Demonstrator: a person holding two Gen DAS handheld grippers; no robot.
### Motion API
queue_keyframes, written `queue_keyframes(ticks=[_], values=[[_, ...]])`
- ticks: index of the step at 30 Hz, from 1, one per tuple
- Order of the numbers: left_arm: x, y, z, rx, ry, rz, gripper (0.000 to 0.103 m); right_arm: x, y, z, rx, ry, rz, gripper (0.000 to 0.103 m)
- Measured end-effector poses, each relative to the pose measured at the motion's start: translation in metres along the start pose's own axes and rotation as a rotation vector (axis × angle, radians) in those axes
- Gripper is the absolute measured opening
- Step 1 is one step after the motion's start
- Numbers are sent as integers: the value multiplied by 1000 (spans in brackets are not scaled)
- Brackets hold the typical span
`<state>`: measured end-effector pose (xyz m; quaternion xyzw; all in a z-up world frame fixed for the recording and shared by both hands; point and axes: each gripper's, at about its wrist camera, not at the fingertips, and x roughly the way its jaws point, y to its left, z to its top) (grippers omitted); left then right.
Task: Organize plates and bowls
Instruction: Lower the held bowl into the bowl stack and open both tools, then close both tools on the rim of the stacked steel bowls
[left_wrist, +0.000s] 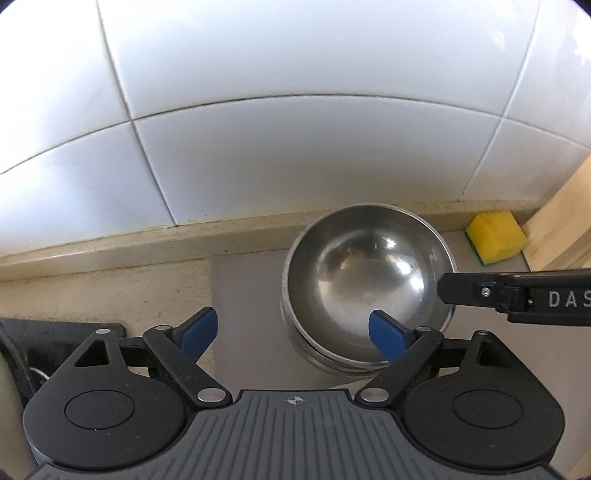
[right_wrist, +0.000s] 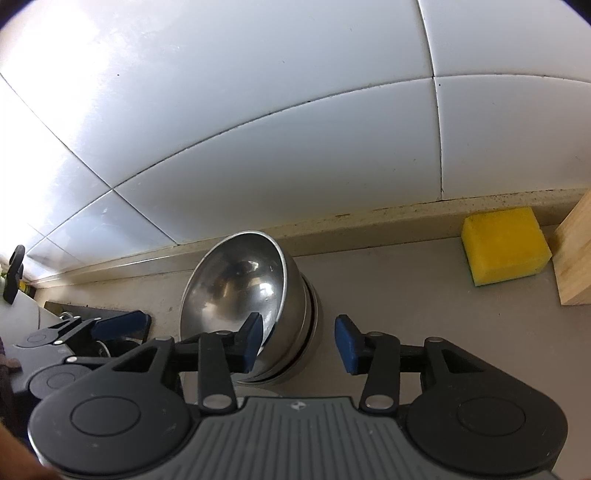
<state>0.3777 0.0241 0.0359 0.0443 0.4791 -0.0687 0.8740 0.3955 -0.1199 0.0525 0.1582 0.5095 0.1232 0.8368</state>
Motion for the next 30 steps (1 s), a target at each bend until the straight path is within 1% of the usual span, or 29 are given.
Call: queue_keyframes(ticks=[5, 8, 11, 15, 20, 24, 26, 30], values=[[-4, 11, 1, -71, -1, -29, 88, -4, 0, 0, 8, -12, 0, 24], [-8, 13, 0, -84, -1, -42, 90, -7, -1, 0, 16, -16, -3, 27], [-14, 7, -2, -70, -13, -26, 91, -10, -1, -1, 15, -20, -2, 28], [-28, -4, -6, -32, -45, -23, 91, -20, 2, -4, 18, -28, 5, 29], [-51, -14, -11, -13, -95, -14, 95, -37, 4, -9, 16, -47, 15, 34], [-63, -19, -14, 8, -134, 26, 95, -51, 7, -16, 7, -64, 15, 34], [-68, -22, -17, 20, -153, 44, 96, -57, 9, -18, 0, -73, 14, 35], [-68, -24, -18, 26, -167, 44, 97, -62, 11, -20, -12, -84, 4, 39]])
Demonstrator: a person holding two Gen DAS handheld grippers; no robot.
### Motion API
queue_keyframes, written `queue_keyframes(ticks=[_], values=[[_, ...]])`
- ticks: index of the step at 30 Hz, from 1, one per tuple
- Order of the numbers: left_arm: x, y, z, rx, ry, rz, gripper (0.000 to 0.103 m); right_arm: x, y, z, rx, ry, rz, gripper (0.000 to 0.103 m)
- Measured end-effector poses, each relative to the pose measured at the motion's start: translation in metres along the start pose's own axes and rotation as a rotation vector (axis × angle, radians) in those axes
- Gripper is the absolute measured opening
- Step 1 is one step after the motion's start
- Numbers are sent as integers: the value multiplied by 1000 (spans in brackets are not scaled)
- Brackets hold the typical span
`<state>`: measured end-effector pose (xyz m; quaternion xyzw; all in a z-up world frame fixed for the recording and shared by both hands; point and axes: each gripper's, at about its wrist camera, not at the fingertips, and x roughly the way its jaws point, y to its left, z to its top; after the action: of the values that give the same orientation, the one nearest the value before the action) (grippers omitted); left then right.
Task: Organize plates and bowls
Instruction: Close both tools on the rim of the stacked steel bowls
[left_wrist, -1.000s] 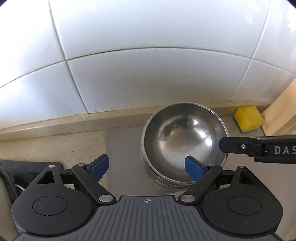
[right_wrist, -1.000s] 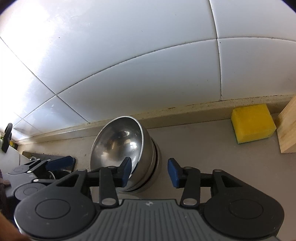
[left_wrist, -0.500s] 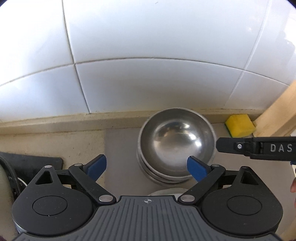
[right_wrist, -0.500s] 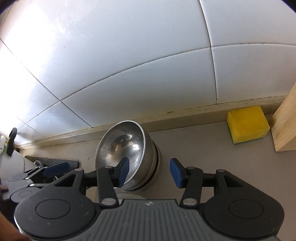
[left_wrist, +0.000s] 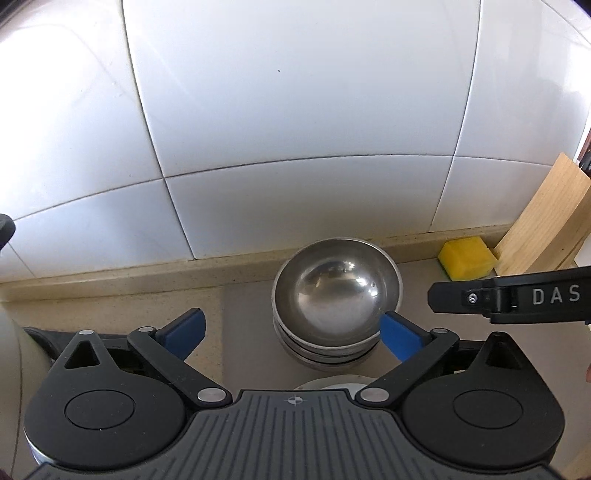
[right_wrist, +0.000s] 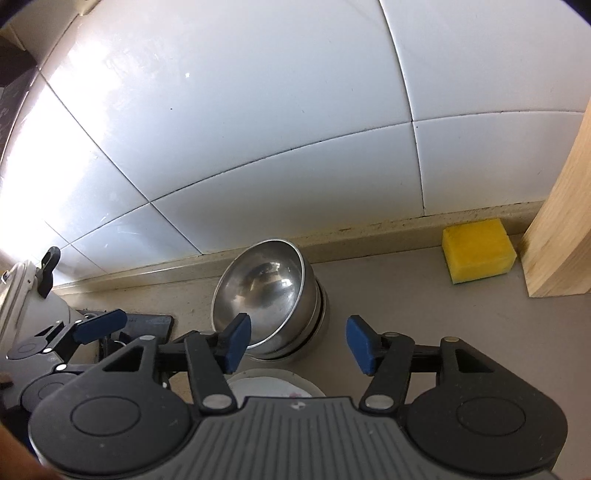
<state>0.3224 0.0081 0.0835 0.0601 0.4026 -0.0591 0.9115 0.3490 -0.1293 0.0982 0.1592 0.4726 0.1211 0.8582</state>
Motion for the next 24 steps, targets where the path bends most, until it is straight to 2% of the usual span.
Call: queue_keyframes(ticks=[9, 17, 24], values=[[12, -2, 2, 30, -10, 24, 98, 17, 5, 7, -12, 18, -5, 40], [55, 14, 6, -47, 72, -5, 98, 54, 1, 18, -3, 59, -18, 41], [82, 17, 4, -56, 119, -15, 98, 85, -9, 23, 26, 100, -19, 41]])
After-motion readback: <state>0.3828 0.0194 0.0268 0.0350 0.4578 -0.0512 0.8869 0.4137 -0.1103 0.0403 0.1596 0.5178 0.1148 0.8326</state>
